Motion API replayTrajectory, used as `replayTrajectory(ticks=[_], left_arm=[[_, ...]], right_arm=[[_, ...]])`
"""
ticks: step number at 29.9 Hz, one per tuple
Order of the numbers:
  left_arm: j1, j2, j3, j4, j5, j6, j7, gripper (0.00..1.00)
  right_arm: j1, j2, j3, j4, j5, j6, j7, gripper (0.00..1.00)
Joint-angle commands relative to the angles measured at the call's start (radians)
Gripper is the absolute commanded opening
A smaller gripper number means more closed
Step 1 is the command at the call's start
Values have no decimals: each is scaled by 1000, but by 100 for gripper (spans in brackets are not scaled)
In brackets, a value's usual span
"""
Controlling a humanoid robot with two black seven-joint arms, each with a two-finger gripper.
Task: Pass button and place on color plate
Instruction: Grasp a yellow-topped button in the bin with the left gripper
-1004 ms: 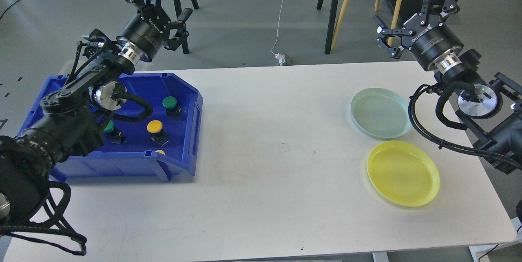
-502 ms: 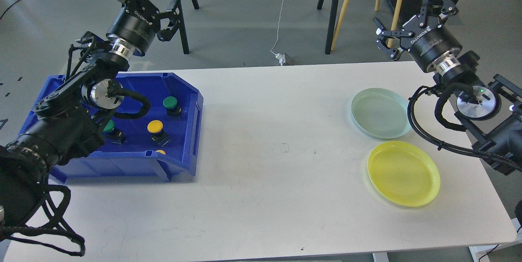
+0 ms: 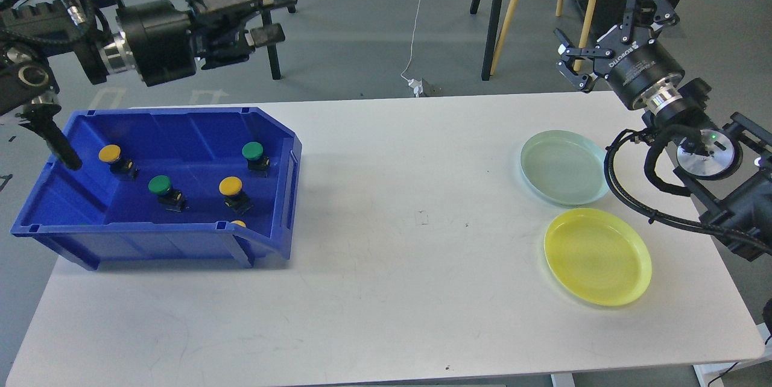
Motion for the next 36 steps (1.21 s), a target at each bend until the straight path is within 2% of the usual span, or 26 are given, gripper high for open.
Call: replayTrajectory(ticks=[1, 7, 15, 26, 36], left_arm=[[-93, -22, 264, 33, 234, 42, 0, 98], [-79, -143, 440, 241, 421, 48, 0, 98], [-24, -256, 463, 418, 449, 60, 0, 97], [20, -287, 454, 443, 448, 57, 0, 97], [60, -361, 451, 548, 448, 60, 0, 97]], right_arm=[[-10, -4, 0, 0, 0, 0, 0, 100], [-24, -2, 0, -11, 0, 0, 0, 100], [-24, -2, 0, -18, 0, 0, 0, 100], [-32, -9, 0, -18, 0, 0, 0, 100], [-35, -7, -3, -18, 0, 0, 0, 100]])
